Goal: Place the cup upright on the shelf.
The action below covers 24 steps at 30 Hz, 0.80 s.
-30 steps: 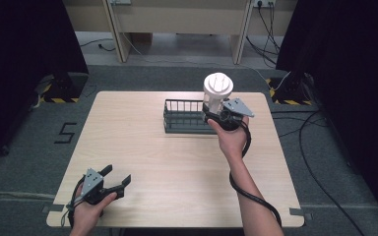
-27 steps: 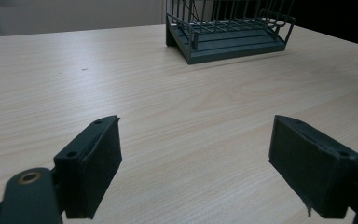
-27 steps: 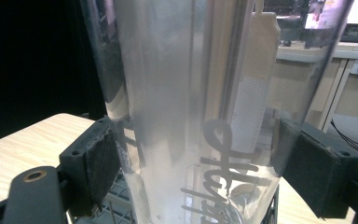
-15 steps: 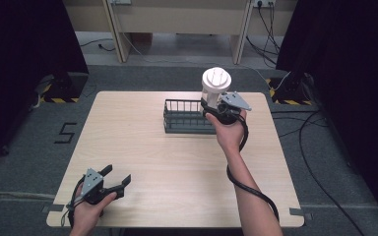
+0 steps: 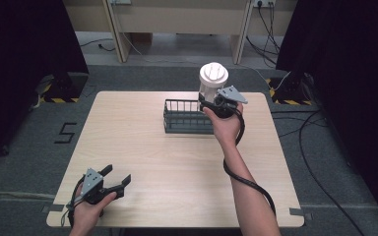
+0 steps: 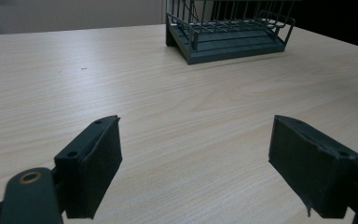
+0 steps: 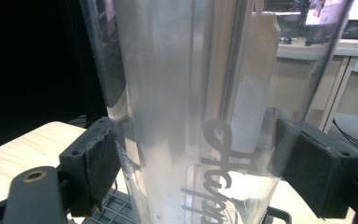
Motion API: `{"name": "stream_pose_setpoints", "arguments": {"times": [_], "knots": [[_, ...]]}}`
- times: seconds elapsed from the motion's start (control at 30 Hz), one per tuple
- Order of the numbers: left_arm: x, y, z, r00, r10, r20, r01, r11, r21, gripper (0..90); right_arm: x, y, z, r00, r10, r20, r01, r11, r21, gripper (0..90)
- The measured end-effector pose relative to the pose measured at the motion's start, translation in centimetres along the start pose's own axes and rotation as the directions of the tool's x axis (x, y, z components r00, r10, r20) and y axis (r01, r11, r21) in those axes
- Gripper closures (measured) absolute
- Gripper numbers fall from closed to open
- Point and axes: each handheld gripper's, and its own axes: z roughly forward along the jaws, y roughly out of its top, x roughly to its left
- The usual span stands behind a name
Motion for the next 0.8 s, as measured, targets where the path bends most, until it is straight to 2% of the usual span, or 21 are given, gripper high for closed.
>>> {"name": "stream_pose_setpoints", "arguments": {"times": [0.1, 0.2, 0.8], "knots": [[0.0, 0.0, 0.0, 1.0000, 0.001, -0.001, -0.001, 1.0000, -0.002, 16.5, 0.0, -0.1, 0.5, 1.0000, -0.006, 0.006, 0.006, 1.000, 0.005, 18.6], [0.0, 0.0, 0.0, 1.0000, 0.001, -0.002, -0.001, 1.0000, -0.002, 16.5, -0.1, -0.2, 0.9, 0.9998, 0.018, 0.012, -0.018, 1.000, 0.000, 18.5], [0.0, 0.0, 0.0, 1.0000, -0.001, 0.001, 0.001, 1.0000, 0.000, 16.6, -0.1, -0.7, 2.5, 0.9997, 0.015, 0.020, -0.016, 0.999, 0.031, 18.5]]}}
